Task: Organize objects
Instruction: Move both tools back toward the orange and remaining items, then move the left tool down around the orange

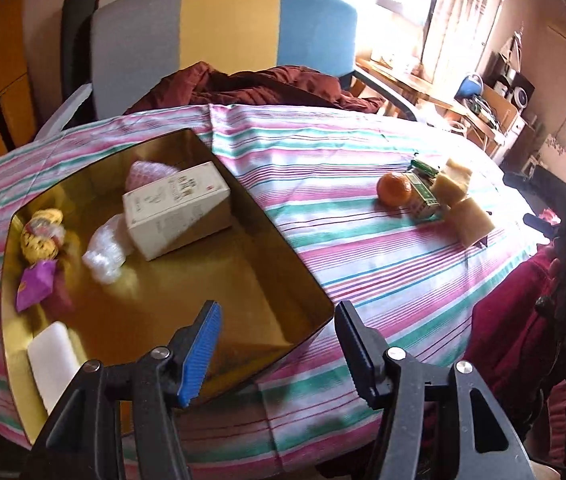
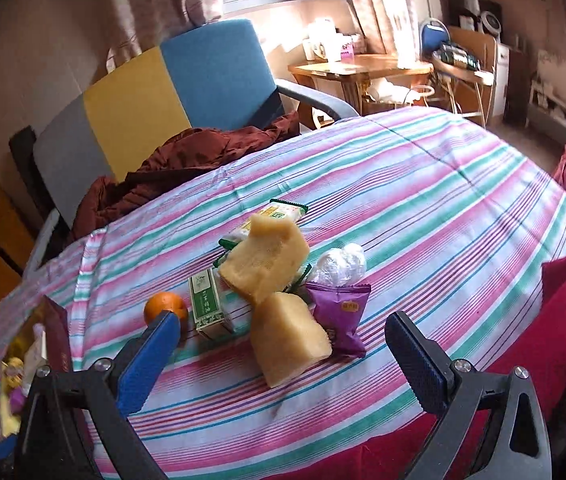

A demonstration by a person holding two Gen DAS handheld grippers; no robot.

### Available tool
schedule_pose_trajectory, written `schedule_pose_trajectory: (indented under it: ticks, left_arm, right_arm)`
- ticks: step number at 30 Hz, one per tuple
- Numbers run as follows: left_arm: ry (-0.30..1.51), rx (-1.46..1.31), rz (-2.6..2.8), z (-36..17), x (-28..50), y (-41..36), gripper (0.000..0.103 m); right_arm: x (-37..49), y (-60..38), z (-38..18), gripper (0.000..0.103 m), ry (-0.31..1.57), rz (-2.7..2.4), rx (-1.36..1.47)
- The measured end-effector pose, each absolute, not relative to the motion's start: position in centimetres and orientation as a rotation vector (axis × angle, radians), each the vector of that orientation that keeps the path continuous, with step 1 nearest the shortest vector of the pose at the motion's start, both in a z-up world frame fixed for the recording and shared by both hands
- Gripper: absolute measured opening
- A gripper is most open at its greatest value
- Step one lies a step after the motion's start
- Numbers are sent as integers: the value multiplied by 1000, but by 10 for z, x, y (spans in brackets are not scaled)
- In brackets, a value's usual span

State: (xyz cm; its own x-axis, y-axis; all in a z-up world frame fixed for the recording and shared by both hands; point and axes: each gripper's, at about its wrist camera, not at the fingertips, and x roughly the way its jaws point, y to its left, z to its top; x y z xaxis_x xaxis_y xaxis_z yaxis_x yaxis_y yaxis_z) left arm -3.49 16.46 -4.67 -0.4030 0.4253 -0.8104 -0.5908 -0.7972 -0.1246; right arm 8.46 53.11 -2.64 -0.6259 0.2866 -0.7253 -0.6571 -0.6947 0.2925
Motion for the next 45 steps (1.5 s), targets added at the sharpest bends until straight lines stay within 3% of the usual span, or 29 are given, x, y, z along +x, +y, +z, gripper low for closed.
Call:
schedule_pose_trajectory:
  ticks: [13, 31, 37, 41, 45]
  left_arm:
    - [315, -1230, 2025, -62, -51, 264, 59]
    - [87, -1359, 1886, -88, -119, 366, 62]
    - [93, -1387, 1881, -104, -136, 398, 63]
    - [120, -1434, 1859, -124, -142, 404, 50]
    - [140, -1389, 1854, -122, -139, 399, 50]
  right_arm:
    - [89, 534, -34, 103, 901, 2359, -861]
    - [83, 542, -44, 103, 996, 2373, -952]
    - [79, 542, -47, 103, 1013, 2377, -988]
    - [79, 544, -49, 103, 1037, 2346, -1023]
    - [74, 551, -46, 103, 1042, 2346, -1044]
